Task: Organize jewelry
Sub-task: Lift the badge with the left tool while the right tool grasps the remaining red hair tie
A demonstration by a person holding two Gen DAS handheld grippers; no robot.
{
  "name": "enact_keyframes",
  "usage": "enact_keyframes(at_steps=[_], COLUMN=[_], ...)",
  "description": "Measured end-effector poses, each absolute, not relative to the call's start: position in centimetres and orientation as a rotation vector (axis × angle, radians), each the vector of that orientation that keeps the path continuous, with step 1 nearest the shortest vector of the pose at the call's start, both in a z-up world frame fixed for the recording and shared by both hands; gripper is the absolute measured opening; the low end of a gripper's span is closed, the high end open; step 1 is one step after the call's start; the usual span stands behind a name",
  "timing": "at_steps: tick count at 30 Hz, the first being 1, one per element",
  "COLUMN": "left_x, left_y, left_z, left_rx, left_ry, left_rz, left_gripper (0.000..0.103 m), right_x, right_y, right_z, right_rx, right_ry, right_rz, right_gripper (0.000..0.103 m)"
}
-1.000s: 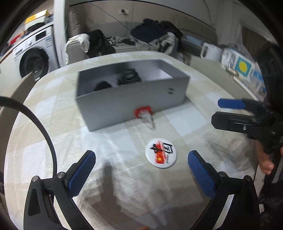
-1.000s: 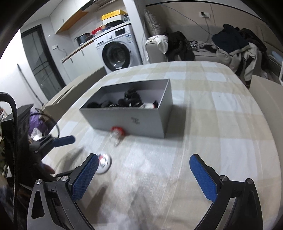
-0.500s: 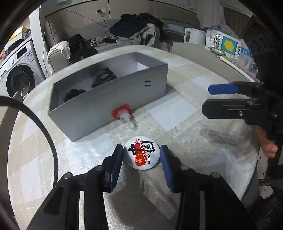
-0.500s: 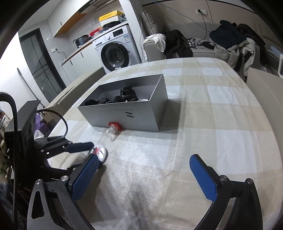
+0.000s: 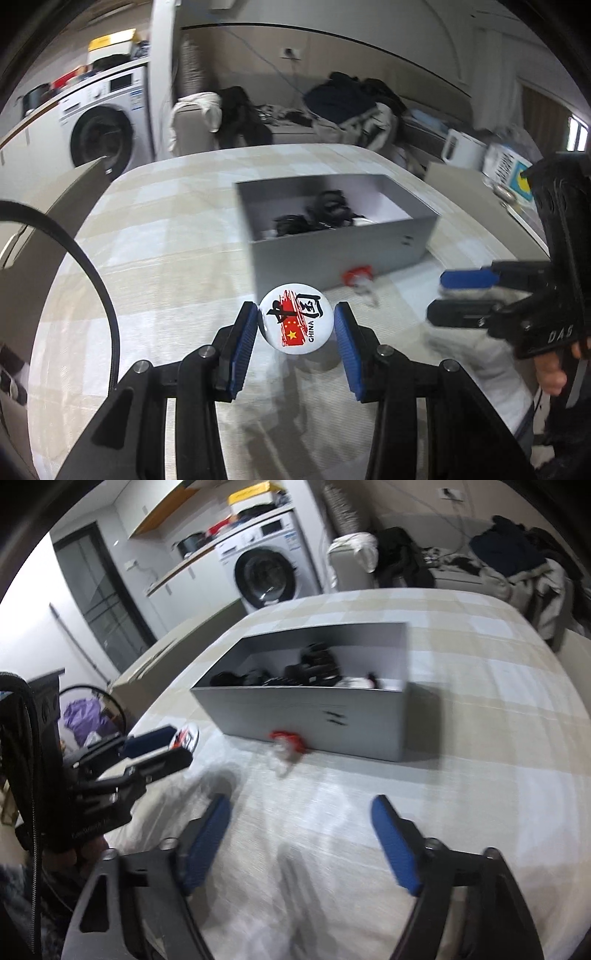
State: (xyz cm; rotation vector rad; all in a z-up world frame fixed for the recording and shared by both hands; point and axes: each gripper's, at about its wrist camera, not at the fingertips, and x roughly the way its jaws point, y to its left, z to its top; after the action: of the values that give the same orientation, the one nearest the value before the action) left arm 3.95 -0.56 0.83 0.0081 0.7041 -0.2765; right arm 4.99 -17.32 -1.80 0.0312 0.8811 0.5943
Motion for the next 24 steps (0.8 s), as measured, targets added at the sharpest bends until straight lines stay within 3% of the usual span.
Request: enact_keyframes(at_steps=[4, 7, 19, 22, 24], left_x=[4.2, 4.3, 4.6, 4.6, 4.6], left_y=[0.1, 0.8, 2.1, 2.2, 2.1], left_z=[0.5, 0.7, 0.6, 0.6, 0.6], left_rx=[-0.02, -0.044, -0.079, -0.08, -0.076], left_ry=[0.714, 0.704, 0.698, 0.7, 0.701], left_rz=[-0.243, -0.231, -0.211, -0.213, -0.214], left_gripper=[0.037, 0.037, 0.037, 0.037, 0.037], right_x=[6.8, 7.6, 8.2, 8.5, 8.3], right_y=[-15.3, -13.8, -12.4, -12.5, -12.8], right_z=[-2.2, -2.6, -3.1, -3.2, -3.2], right_rx=[0.132, 0.051, -0.029, -0.033, -0.025], right_ry=[0.925, 0.929, 0.938, 0.939, 0.937], right_rz=[0.677, 0.604, 0.547, 0.535, 0.537], right_gripper=[0.058, 0.044, 0.025, 0.018, 0.008])
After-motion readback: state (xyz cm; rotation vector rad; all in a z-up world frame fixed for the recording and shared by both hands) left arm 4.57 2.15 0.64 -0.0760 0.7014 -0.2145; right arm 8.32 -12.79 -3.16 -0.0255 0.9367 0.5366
